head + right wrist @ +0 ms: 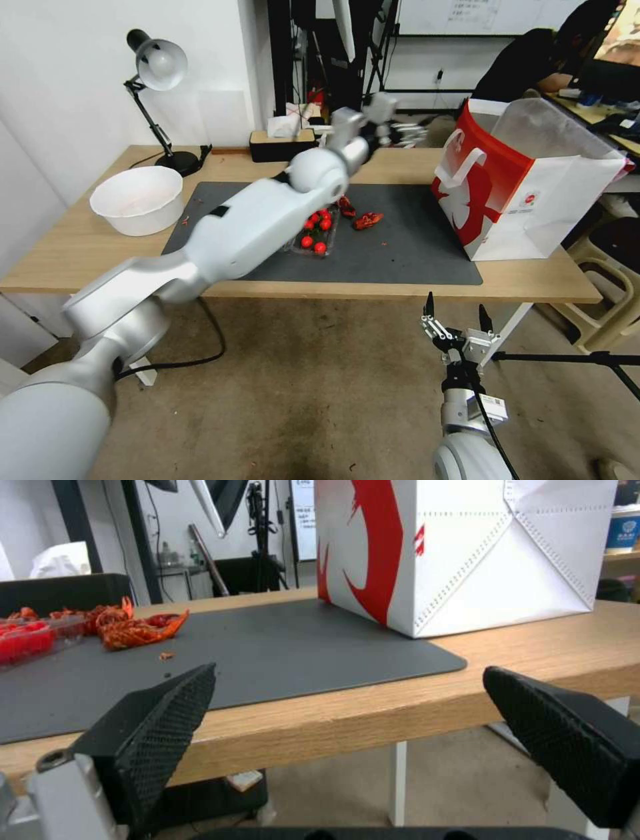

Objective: Pick up the trash from the table and place it into the takeout bag.

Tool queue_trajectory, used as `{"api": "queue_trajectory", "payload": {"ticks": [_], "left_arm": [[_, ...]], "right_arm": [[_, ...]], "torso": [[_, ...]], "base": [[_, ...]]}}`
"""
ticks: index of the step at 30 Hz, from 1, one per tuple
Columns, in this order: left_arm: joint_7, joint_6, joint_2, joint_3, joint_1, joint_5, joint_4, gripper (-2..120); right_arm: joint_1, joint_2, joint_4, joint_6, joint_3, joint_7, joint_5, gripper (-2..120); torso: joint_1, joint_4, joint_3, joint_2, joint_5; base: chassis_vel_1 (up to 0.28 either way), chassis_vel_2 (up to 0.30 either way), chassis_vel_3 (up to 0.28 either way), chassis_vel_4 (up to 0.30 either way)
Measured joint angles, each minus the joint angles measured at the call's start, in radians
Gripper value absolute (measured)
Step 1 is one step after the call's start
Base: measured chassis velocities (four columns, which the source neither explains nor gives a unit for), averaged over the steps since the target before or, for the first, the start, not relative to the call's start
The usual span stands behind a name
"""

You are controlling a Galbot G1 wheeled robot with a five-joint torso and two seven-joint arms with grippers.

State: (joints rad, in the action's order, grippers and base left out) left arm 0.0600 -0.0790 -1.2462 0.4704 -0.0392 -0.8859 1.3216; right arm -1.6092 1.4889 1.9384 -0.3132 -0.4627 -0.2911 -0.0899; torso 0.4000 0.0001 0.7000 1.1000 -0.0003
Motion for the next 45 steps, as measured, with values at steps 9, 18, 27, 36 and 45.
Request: {"api": "queue_trajectory", "payload": {"ticks": [9, 18, 27, 36, 45], "left_arm": [[-0.002, 0.001, 0.105, -0.073, -0.113, 0.032, 0.081, 100], [-0.002, 0.002, 0.202, -0.207, -0.287, 0.068, 0.178, 100], [0.013, -0.005, 0.255, -0.335, -0.436, 0.131, 0.254, 100], [0.026, -0.009, 0.296, -0.538, -0.684, 0.261, 0.382, 100], [0.046, 0.027, 0.317, -0.669, -0.887, 0.329, 0.493, 100]], "right_arm": [[-0.001, 0.0, 0.007, 0.003, 0.002, 0.0, 0.002, 100], [-0.004, 0.0, 0.01, 0.004, 0.004, 0.001, 0.003, 100], [-0.002, 0.003, 0.01, 0.006, 0.015, 0.001, 0.006, 100], [0.0, 0.004, 0.008, 0.008, 0.027, 0.001, 0.013, 100], [0.001, 0.01, 0.006, 0.008, 0.035, -0.001, 0.021, 100]], "torso": [[0.0, -0.0002, 0.0, 0.0, 0.0], [0.0, -0.0001, 0.0, 0.0, 0.0001], [0.0, -0.0002, 0.0, 0.0, 0.0001], [0.0, -0.0001, 0.0, 0.0, 0.0003], [0.0, -0.0003, 0.0, 0.0, 0.0003]], "base": [[0.0, 0.0, 0.0, 0.0], [0.0, 0.0, 0.0, 0.0], [0.0, 0.0, 0.0, 0.0], [0.0, 0.0, 0.0, 0.0], [0.0, 0.0, 0.0, 0.0]]}}
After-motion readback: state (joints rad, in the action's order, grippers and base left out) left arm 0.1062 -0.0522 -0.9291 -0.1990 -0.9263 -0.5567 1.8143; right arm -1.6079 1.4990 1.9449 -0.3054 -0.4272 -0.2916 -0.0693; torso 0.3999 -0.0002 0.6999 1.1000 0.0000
